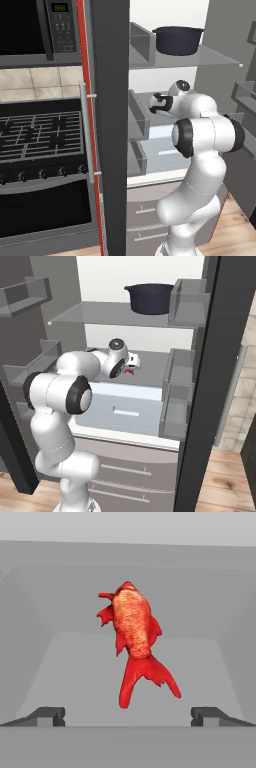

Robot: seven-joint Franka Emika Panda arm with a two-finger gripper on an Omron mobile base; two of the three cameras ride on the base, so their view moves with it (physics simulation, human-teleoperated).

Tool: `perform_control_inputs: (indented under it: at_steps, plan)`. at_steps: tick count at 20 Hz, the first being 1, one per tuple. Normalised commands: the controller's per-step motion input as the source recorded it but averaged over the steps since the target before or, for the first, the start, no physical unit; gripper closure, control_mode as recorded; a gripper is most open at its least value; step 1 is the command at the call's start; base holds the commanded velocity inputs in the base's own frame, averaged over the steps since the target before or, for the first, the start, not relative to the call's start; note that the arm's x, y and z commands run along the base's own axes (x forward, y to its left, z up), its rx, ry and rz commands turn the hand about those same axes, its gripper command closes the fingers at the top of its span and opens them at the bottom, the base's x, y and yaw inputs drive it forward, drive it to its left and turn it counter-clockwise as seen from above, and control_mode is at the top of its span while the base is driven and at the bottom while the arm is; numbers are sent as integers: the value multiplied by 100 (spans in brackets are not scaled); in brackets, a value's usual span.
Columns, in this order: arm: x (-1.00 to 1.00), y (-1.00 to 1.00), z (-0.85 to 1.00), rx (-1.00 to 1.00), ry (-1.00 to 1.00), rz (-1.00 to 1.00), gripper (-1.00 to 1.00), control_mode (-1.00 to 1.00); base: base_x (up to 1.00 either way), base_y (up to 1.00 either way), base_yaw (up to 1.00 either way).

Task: Take the fish out of the fridge, briefly rinse it in the sink, and place it on the tray next to the sink.

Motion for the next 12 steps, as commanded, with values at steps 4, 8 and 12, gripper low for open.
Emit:
perform_control_inputs:
  at_steps: [4,8,12]
  plan:
    - [30,-5,-13,-1,0,0,-100,-100,0,0,0]
    - [30,-7,-8,0,0,0,-100,-100,0,0,0]
    - [27,-9,-9,0,0,0,-100,-100,0,0,0]
